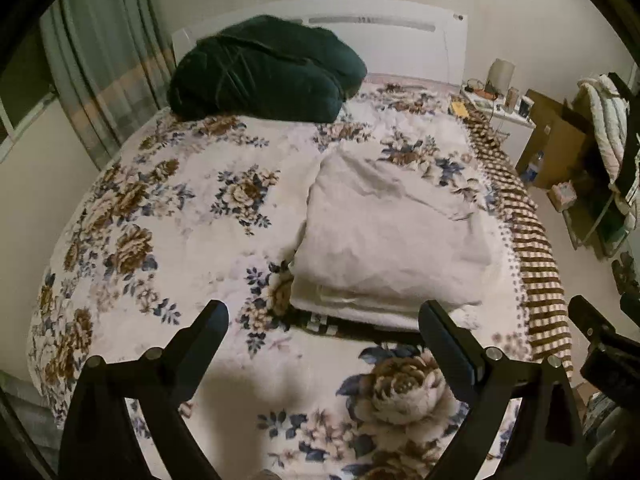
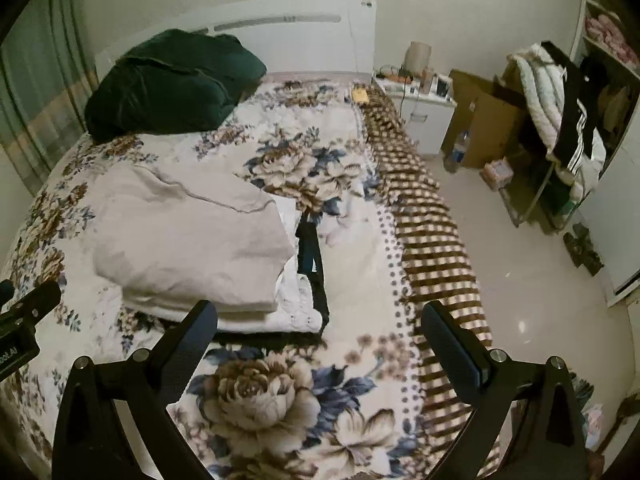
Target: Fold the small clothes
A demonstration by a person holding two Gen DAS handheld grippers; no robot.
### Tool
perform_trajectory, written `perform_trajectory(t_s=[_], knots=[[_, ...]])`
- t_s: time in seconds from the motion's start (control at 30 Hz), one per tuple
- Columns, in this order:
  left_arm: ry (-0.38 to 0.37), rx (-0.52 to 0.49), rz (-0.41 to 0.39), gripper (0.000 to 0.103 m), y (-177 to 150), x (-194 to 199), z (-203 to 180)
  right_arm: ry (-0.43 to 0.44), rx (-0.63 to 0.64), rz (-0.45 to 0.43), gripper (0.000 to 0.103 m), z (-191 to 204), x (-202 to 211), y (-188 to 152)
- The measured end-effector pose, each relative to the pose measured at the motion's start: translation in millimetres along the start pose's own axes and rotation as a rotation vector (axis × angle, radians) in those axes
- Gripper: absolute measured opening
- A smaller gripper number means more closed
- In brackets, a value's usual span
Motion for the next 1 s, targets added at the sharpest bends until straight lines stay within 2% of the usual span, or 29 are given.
perform_trajectory(t_s=[0.33, 0.63, 0.83, 1.0], knots=[[0.002, 0.016, -0.086, 0.097, -16.5, 123.3, -4.0, 0.009, 0.009, -0.130, 0.103, -19.4, 153.6, -5.8], [-0.029, -0.018, -0.146, 0.097, -42.3, 224.5, -9.8, 0.006, 0.017, -0.213, 0.103, -35.4, 295.2, -38.7], [-0.038, -0.031, -0.193, 0.097, -47.9, 268.0, -6.7, 0.026, -0.005, -0.254, 0.103, -43.2, 370.6, -53.9], [-0.044, -0.028, -0.220, 0.097, -54.2, 294.5, -5.7, 0.050, -0.014, -0.270, 0.103, -43.4, 415.3, -64.1]])
Point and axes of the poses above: each gripper's, at about its wrist camera, not at the fingertips, and x roughly against the way its jaws point, z to its left, y to its top, the point moved 8 cm from there along -x, roughly the way its jaws point, and after that the axes turned 3 degrees about x, right-handed, at the moved point
